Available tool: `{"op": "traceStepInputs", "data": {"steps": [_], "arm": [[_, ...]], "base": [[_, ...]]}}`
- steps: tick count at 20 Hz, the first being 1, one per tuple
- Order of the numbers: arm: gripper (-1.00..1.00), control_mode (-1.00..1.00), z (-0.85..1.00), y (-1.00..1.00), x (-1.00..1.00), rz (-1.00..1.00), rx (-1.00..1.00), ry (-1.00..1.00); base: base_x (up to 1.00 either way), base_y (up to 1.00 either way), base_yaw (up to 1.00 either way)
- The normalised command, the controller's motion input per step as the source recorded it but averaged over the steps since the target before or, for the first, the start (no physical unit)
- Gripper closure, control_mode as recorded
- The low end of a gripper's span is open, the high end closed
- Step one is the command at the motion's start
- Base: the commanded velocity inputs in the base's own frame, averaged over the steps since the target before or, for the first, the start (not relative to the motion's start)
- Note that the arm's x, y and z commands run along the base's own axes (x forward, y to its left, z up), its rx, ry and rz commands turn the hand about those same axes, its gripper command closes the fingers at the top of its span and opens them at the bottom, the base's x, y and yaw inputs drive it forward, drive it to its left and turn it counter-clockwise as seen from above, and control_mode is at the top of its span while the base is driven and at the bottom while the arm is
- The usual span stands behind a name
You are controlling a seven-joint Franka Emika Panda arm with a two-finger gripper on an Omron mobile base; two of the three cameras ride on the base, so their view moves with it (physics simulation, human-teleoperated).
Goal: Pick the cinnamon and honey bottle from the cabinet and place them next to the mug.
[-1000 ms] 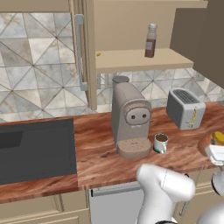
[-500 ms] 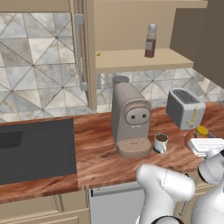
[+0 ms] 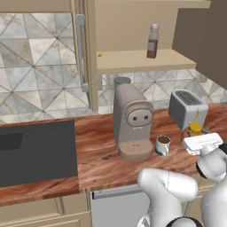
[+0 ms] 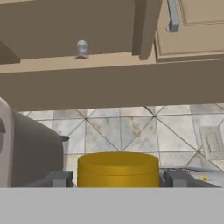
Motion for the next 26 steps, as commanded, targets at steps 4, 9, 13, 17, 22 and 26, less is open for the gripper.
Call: {"op": "traceStepInputs", "data": {"steps": [4, 9, 13, 17, 22, 26], "arm": [[1.00, -1.00, -0.17, 0.00, 0.06, 0.04, 0.00, 0.00], [1.00, -1.00, -0.46, 0.00, 0.46, 0.04, -0.01, 0.01], [1.00, -1.00, -0.37, -0.07, 0.50, 0.05, 0.00, 0.00], [1.00, -1.00, -0.32, -0.30, 0.54, 0.06, 0.00, 0.00], [1.00, -1.00, -0.38, -0.84, 0.24, 0.11, 0.00, -0.04], [1.00, -1.00, -0.45, -0.86, 0.00, 0.08, 0.00, -0.01]], "base": [[0.00, 0.00, 0.00], [0.00, 0.00, 0.00], [0.00, 0.00, 0.00], [0.00, 0.00, 0.00], [0.00, 0.00, 0.00], [0.00, 0.00, 0.00]]}}
